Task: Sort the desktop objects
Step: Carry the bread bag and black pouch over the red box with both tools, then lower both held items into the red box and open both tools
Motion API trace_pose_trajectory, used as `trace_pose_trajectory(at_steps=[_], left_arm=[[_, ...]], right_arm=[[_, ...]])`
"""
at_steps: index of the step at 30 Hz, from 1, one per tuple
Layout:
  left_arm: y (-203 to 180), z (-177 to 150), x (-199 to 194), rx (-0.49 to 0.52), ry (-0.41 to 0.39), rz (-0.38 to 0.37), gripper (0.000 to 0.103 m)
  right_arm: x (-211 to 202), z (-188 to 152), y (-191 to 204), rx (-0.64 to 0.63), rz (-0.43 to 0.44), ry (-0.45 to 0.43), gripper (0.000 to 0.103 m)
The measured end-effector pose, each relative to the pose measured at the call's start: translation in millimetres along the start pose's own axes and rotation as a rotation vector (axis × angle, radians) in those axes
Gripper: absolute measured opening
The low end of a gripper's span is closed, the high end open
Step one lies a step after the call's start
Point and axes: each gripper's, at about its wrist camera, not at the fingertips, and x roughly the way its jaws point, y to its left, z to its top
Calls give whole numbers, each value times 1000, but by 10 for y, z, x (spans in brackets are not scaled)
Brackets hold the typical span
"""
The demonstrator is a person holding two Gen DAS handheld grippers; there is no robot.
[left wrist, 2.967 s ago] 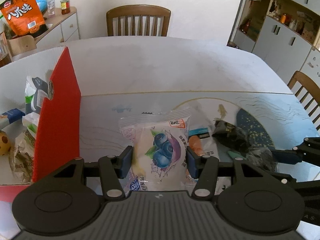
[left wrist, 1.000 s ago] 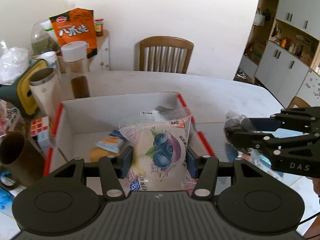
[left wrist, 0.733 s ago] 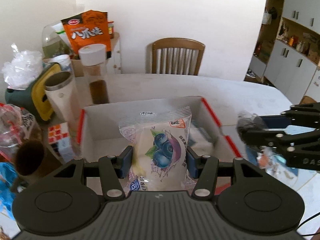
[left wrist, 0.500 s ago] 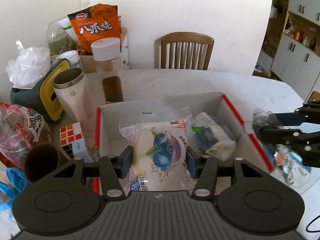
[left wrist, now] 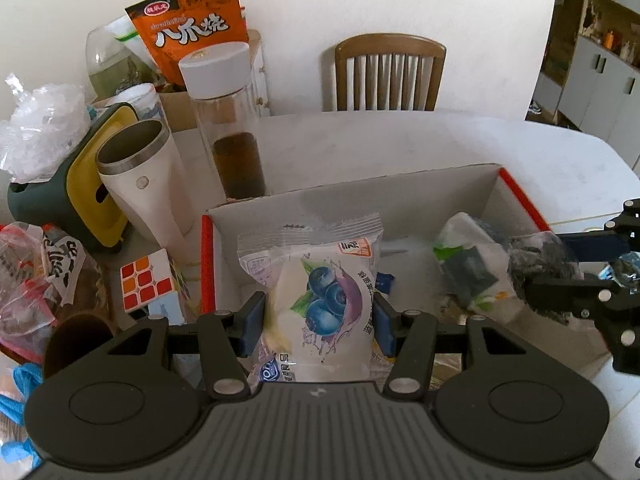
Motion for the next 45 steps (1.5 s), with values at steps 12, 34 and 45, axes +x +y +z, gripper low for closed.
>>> trace_pose_trajectory(at_steps=[12, 34, 45], left_arm=[[36, 132, 446, 49, 79, 22, 54], [-75, 193, 845, 166, 148, 87, 54], [-88, 192, 850, 186, 146, 89, 54]], right_arm=[[431, 143, 61, -54, -37, 60, 33], [1028, 60, 34, -18, -26, 259, 33], [1083, 18, 17, -12, -28, 273, 37]])
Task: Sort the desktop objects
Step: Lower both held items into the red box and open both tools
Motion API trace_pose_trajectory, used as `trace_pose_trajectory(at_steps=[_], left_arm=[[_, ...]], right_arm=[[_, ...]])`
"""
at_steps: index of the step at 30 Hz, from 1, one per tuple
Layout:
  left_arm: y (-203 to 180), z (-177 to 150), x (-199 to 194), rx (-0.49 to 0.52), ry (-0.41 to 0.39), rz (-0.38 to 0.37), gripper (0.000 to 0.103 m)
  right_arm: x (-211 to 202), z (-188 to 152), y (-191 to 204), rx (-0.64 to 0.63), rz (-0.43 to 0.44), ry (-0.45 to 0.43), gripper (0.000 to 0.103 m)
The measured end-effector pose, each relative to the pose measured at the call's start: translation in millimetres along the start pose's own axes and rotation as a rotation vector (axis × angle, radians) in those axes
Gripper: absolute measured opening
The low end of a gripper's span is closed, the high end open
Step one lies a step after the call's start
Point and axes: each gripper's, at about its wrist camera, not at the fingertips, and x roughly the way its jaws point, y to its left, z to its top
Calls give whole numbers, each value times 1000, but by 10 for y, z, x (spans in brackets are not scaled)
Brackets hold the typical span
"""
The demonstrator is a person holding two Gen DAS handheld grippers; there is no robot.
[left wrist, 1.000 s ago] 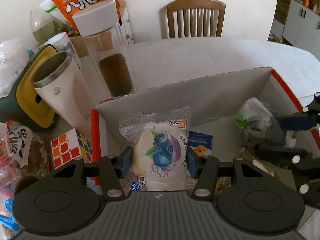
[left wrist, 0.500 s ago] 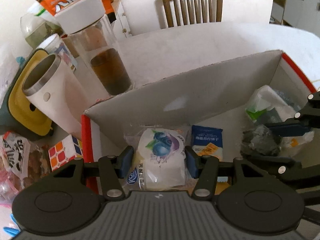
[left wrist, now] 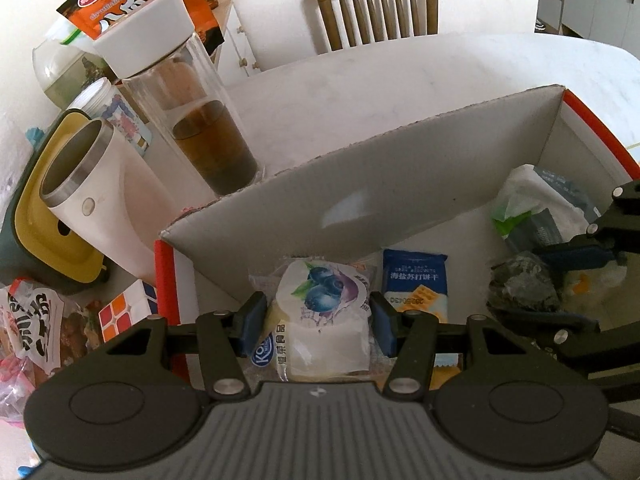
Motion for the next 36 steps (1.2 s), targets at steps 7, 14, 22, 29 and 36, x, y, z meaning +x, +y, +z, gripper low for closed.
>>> trace_pose_trajectory(at_steps=[7, 14, 22, 29, 36], left_arm=[[-28, -25, -73, 6, -28, -16, 68], [-27, -59, -177, 0, -42, -24, 73], [-16, -89, -363, -11, -61, -35, 73], [-54, -163, -629, -25, -95, -69, 73], [-126, -258, -871, -35, -125, -99, 76]], right_arm=[[-59, -14, -1, 2, 27, -7, 54], [-198, -51, 1, 2, 28, -34, 60], [-484, -116, -47, 26, 43, -84, 61], [-773, -234, -97, 62, 55, -130, 62], [-1040, -391, -58, 43, 58, -191, 62]])
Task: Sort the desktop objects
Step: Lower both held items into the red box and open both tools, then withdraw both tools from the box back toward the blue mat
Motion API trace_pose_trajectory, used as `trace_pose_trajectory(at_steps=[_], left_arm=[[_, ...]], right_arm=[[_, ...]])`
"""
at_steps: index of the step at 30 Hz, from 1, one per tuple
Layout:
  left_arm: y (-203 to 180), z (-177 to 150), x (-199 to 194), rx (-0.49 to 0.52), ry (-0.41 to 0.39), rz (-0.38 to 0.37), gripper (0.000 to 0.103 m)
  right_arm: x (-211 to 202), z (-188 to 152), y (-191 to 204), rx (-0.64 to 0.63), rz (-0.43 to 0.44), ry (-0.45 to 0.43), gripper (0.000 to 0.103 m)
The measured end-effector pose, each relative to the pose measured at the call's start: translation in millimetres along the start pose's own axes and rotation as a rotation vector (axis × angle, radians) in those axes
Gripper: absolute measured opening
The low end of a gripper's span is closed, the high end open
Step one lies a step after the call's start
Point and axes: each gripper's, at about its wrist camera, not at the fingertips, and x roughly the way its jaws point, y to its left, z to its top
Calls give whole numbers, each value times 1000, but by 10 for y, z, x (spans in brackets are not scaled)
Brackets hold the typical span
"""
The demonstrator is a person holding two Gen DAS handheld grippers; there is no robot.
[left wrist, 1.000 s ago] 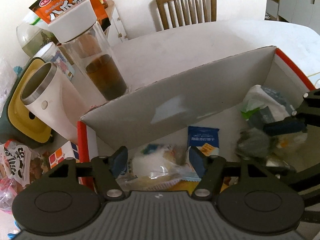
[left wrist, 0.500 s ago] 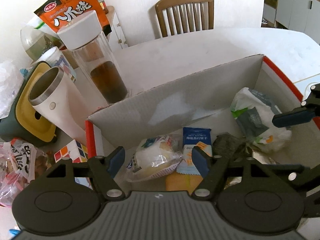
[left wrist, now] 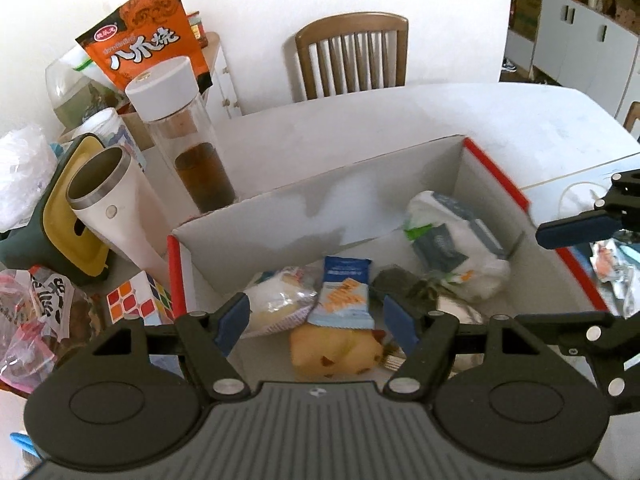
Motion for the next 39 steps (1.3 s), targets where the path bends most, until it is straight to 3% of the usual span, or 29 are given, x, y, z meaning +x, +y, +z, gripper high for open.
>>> trace_pose_trajectory(at_steps=[11, 30, 33, 36, 39], left_arm=[[-214, -213, -452, -28, -86, -39, 83], [-432, -544, -764, -115, -122, -65, 87], [-468, -576, -795, -124, -136, -71, 90], [-535, -605, -833, -112, -148, -85, 102], [-620, -628, -876, -100, -163, -104, 102]], right_arm=[[-425, -153, 15, 11, -28, -84, 70], [-995, -624, -13, 56, -81, -165, 83], [-1070, -721, -41, 75, -100, -166, 84], [-1148, -822, -103, 109, -122, -166, 84], [-1242, -954, -182, 146, -156, -169, 84]])
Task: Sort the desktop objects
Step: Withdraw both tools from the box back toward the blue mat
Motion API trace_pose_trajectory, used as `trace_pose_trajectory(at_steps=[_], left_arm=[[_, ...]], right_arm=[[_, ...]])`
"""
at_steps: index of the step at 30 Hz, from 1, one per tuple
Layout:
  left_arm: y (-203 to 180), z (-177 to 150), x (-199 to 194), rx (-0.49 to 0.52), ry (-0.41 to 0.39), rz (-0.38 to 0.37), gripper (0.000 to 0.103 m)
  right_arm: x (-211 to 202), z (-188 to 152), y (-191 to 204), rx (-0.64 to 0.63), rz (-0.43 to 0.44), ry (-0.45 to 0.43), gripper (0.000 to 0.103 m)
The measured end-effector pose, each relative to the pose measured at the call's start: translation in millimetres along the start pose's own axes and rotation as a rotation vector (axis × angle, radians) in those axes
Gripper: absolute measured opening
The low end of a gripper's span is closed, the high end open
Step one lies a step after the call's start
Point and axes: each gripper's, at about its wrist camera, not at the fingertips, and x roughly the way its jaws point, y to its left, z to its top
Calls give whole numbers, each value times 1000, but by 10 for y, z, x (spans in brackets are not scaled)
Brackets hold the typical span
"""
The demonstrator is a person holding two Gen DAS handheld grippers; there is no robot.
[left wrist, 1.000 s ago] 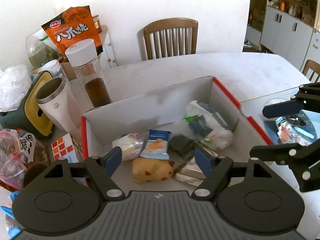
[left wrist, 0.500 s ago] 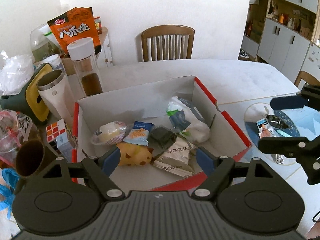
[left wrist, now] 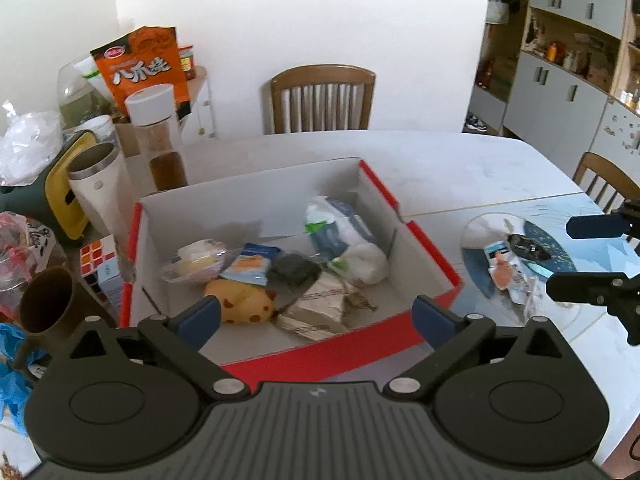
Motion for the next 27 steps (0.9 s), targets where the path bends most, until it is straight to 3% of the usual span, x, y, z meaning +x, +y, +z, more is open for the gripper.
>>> trace_pose_trajectory(at_steps=[15, 27], left_arm=[[-768, -90, 93, 75, -7, -142, 102], [-1646, -91, 415, 127, 14, -209, 102]], right_arm=[[-416, -496, -606, 126, -149, 4, 84], [-465, -645, -1270, 119, -170, 19, 84]])
